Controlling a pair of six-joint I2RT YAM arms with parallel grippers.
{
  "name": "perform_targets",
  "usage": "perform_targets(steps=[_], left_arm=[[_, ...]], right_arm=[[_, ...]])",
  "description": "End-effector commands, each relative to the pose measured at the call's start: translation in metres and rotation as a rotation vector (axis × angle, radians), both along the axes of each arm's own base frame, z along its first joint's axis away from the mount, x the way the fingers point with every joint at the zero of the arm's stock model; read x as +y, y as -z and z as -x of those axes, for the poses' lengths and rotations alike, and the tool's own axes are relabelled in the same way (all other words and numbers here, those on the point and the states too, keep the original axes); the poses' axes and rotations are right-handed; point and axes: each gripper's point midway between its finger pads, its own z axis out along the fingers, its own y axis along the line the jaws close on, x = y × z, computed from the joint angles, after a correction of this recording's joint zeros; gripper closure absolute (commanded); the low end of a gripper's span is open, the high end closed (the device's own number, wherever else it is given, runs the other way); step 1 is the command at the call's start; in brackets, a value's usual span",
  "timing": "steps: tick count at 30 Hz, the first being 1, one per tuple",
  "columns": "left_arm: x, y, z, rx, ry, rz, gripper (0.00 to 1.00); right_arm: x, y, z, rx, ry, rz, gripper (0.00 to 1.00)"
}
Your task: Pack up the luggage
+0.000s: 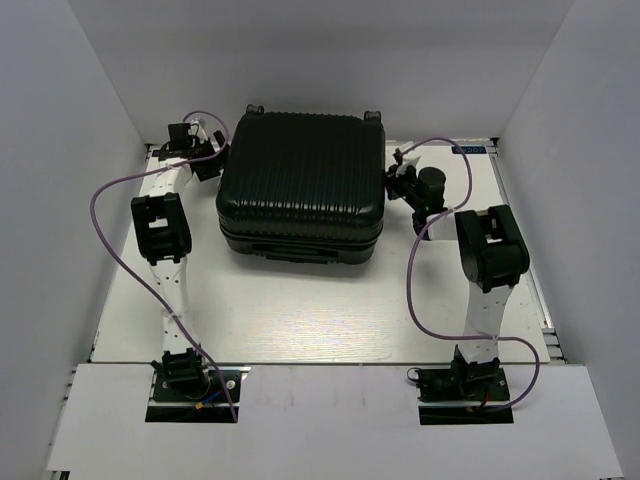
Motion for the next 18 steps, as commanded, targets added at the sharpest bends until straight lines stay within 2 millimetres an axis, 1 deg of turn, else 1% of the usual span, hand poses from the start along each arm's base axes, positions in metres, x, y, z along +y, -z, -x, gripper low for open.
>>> perform_targets(steps=[1, 2, 4, 5, 6, 7, 8, 9, 10, 11, 12, 13, 14, 15, 16, 17, 18], left_arm=[[-0.088, -0.048, 0.003, -0.103, 0.221, 0.142, 0.0], [-0.109, -0.049, 0.01, -0.115, 0.278, 0.126, 0.0], [-0.112, -0.048, 0.019, -0.117, 0.304, 0.109, 0.0], [-0.113, -0.057, 0.022, -0.154, 0.34, 0.089, 0.0], [-0.114, -0.051, 0.03, -0.137, 0.356, 0.093, 0.0], [-0.113, -0.053, 0.033, -0.155, 0.381, 0.073, 0.0], [-0.118, -0.067, 0.039, -0.179, 0.421, 0.085, 0.0], [-0.119, -0.061, 0.046, -0.166, 0.437, 0.089, 0.0], [-0.117, -0.059, 0.054, -0.161, 0.475, 0.072, 0.0], [-0.119, -0.063, 0.062, -0.165, 0.5, 0.075, 0.0], [-0.117, -0.064, 0.071, -0.163, 0.519, 0.067, 0.0], [-0.114, -0.057, 0.08, -0.143, 0.53, 0.082, 0.0], [-0.114, -0.064, 0.085, -0.161, 0.548, 0.079, 0.0], [-0.113, -0.067, 0.095, -0.157, 0.555, 0.098, 0.0], [-0.114, -0.063, 0.105, -0.138, 0.555, 0.112, 0.0], [-0.093, -0.068, 0.097, -0.167, 0.502, 0.117, 0.0], [-0.089, -0.064, 0.108, -0.148, 0.493, 0.141, 0.0]], right_arm=[[0.097, -0.053, 0.076, -0.119, -0.463, -0.06, 1.0], [0.108, -0.047, 0.089, -0.108, -0.499, -0.05, 1.0], [0.118, -0.039, 0.111, -0.069, -0.561, -0.055, 1.0], [0.126, -0.045, 0.125, -0.086, -0.607, -0.064, 1.0], [0.135, -0.045, 0.137, -0.062, -0.636, -0.084, 1.0], [0.133, -0.041, 0.15, -0.042, -0.64, -0.088, 1.0], [0.138, -0.039, 0.16, -0.025, -0.654, -0.094, 1.0], [0.145, -0.039, 0.17, -0.014, -0.675, -0.1, 1.0], [0.145, -0.031, 0.185, 0.016, -0.68, -0.104, 1.0], [0.146, -0.032, 0.193, 0.016, -0.69, -0.103, 1.0], [0.151, -0.027, 0.207, 0.034, -0.711, -0.101, 1.0], [0.149, -0.026, 0.215, 0.063, -0.708, -0.12, 1.0], [0.148, -0.028, 0.225, 0.063, -0.716, -0.124, 1.0], [0.147, -0.032, 0.231, 0.067, -0.714, -0.137, 1.0], [0.153, -0.033, 0.243, 0.074, -0.731, -0.143, 1.0], [0.147, -0.025, 0.255, 0.1, -0.723, -0.145, 1.0], [0.149, -0.027, 0.265, 0.123, -0.733, -0.16, 1.0]])
